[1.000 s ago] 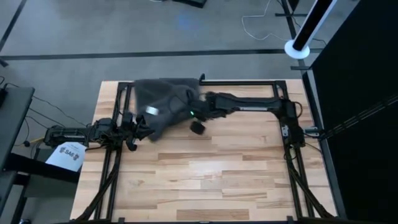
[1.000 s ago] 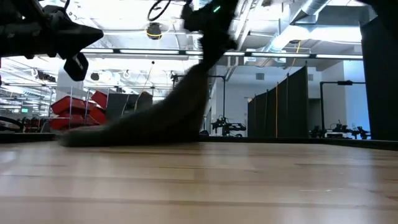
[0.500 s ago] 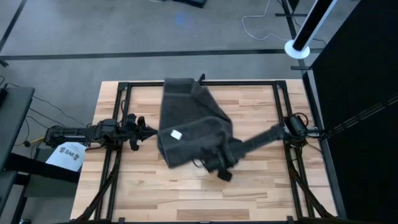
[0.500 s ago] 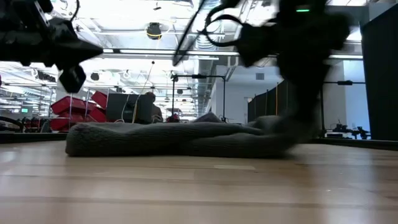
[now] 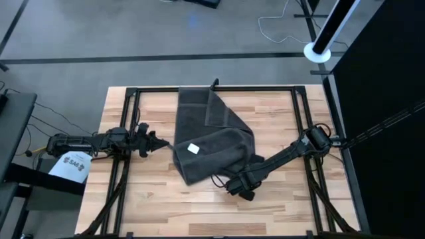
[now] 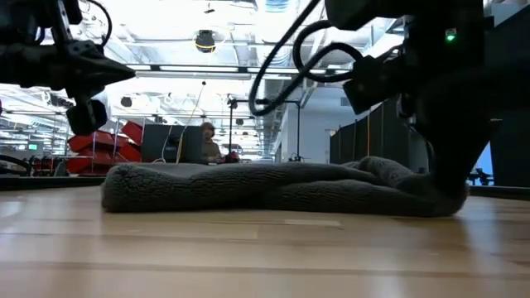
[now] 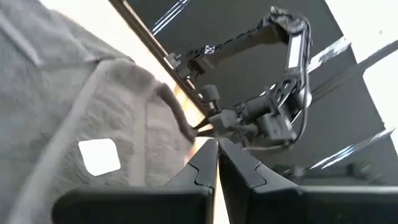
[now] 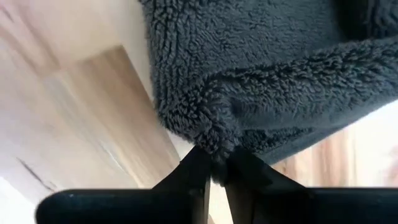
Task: Roll towel
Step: Fold the black towel in half
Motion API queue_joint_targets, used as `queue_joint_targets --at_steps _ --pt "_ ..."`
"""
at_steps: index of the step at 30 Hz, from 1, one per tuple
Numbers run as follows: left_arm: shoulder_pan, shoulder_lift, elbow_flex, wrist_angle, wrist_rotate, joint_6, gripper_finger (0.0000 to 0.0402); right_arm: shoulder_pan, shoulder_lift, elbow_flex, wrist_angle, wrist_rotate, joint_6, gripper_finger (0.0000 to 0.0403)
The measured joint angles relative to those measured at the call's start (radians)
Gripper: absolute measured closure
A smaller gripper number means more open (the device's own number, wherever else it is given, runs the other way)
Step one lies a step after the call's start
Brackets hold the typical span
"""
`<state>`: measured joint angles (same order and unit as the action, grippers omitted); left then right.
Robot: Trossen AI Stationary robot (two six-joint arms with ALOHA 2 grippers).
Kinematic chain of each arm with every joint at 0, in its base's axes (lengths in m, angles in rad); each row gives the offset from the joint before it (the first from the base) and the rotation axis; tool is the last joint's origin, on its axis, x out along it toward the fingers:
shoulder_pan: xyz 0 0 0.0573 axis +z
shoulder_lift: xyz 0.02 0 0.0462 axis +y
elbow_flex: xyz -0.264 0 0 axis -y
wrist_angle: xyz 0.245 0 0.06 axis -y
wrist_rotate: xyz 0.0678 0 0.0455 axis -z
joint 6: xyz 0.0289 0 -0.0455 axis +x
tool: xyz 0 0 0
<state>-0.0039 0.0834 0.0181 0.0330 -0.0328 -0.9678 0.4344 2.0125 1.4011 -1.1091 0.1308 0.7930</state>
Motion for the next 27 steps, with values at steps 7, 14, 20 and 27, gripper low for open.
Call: queue_joint_targets --at_steps 7,14,20,27 --pt "0.000 0.002 0.000 -0.026 -0.009 -0.156 0.0402 0.036 -0.094 -0.188 0.222 0.013 0.166 0.0339" --pt "-0.004 0.011 0.000 -0.032 -0.021 -0.205 0.0402 0.065 -0.297 -0.279 0.220 0.000 0.203 0.0322" --pt "-0.004 0.023 0.000 -0.034 -0.022 -0.216 0.0402 0.052 -0.470 -0.339 0.169 0.010 0.216 0.0307" --pt "0.001 0.028 0.001 -0.023 -0.109 -0.202 0.0402 0.017 -0.594 -0.426 0.163 0.011 0.221 0.0260"
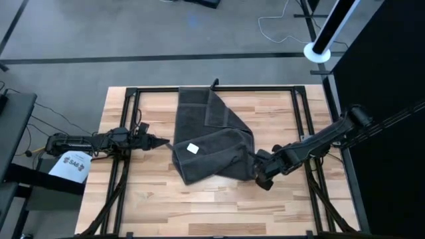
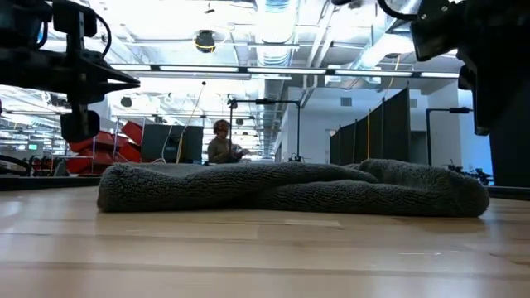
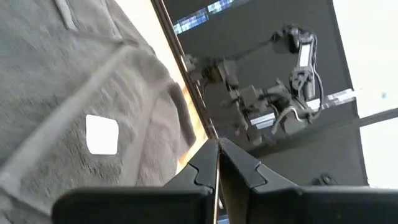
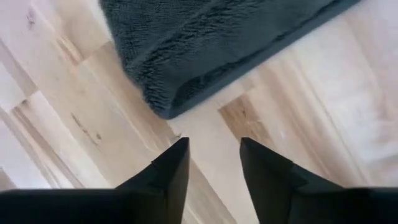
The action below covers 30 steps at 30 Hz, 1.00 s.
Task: Roll towel
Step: Fold the black towel in half
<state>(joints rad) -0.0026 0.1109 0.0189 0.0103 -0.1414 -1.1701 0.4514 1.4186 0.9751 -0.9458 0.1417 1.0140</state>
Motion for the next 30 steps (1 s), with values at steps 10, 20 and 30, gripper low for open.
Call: queue_joint_targets --at_steps 10,20,30 --pt "0.009 0.152 0.017 -0.024 -0.017 0.122 0.0402 -0.134 -0.041 0.000 0.056 -0.002 -0.141 0.0207" --pt "0.009 0.444 0.100 -0.125 -0.013 0.209 0.0402 -0.448 -0.033 0.002 0.265 -0.007 -0.469 0.0210" --pt "0.009 0.709 0.181 -0.059 0.008 0.322 0.0347 -0.723 0.136 0.002 0.415 -0.151 -0.660 0.0211"
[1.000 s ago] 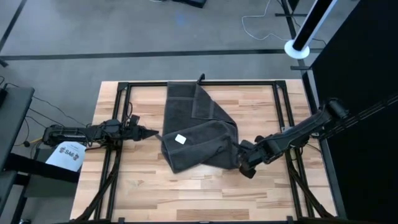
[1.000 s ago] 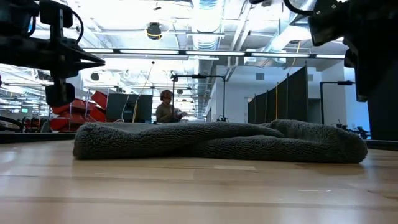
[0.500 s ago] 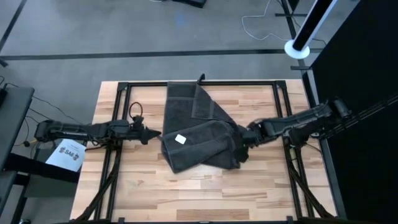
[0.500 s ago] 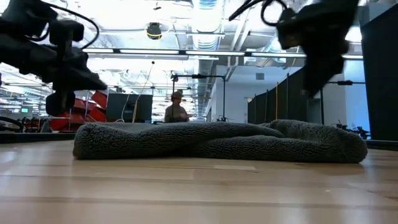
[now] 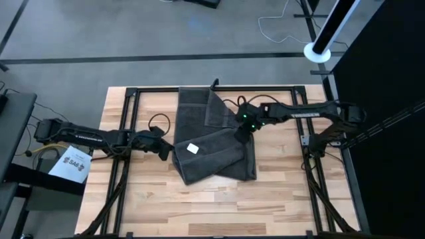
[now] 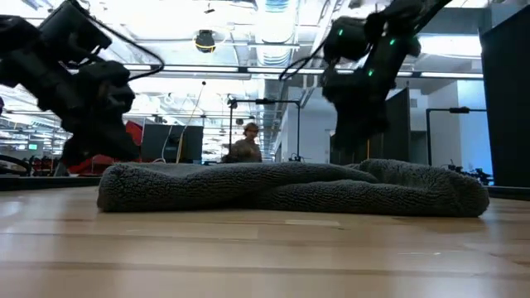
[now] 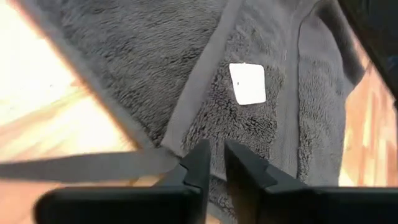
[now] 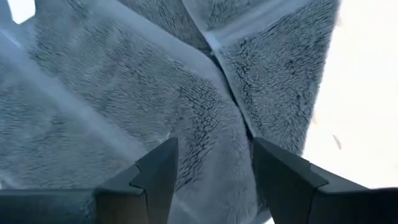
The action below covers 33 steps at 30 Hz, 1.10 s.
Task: Roll towel
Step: Fold the black towel in half
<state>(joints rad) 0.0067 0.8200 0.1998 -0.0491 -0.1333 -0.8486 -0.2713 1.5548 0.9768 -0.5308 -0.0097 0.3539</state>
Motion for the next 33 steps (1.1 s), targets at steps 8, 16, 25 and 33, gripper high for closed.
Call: queue_joint_targets --at_steps 8,16,25,33 --pt "0.019 0.220 0.147 -0.108 -0.028 0.181 0.0260 0.022 0.037 0.000 0.003 -0.006 -0.040 0.0211" --pt "0.077 0.413 0.258 -0.117 -0.052 0.306 0.0216 0.078 0.037 0.000 0.001 -0.006 -0.043 0.0211" --pt "0.135 0.602 0.326 -0.107 0.130 0.390 0.0206 0.118 0.037 0.000 -0.001 -0.006 -0.041 0.0211" --pt "0.111 0.607 0.494 -0.237 0.128 0.571 0.0387 0.134 0.037 0.000 -0.019 -0.006 -0.137 0.0211"
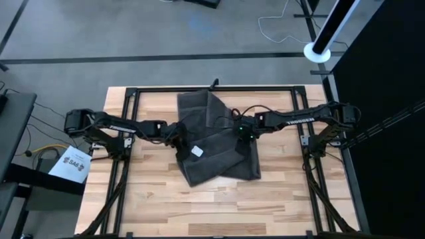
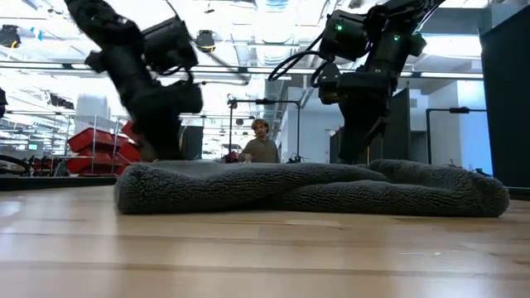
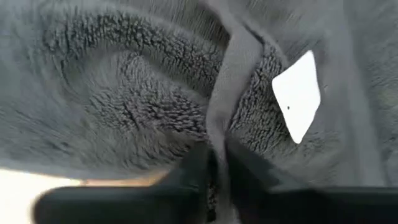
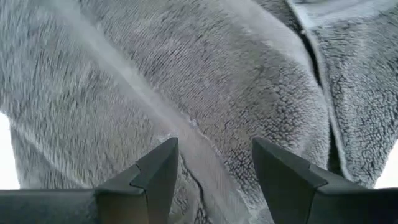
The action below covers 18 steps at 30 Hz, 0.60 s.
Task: Roll towel
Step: Fold the black towel in half
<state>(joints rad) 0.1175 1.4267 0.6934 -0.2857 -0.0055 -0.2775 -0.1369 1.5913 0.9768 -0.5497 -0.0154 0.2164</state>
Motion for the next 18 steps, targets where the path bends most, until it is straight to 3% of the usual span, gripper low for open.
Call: queue_joint_targets --at_steps 9,18 --pt "-0.063 -0.049 0.276 -0.252 0.001 0.247 0.0398 -0.043 -0.024 0.000 0.001 -0.002 -0.032 0.0211" --pt "-0.020 0.055 0.180 -0.289 -0.037 0.265 0.0394 -0.018 -0.023 0.000 0.020 -0.010 -0.031 0.0211"
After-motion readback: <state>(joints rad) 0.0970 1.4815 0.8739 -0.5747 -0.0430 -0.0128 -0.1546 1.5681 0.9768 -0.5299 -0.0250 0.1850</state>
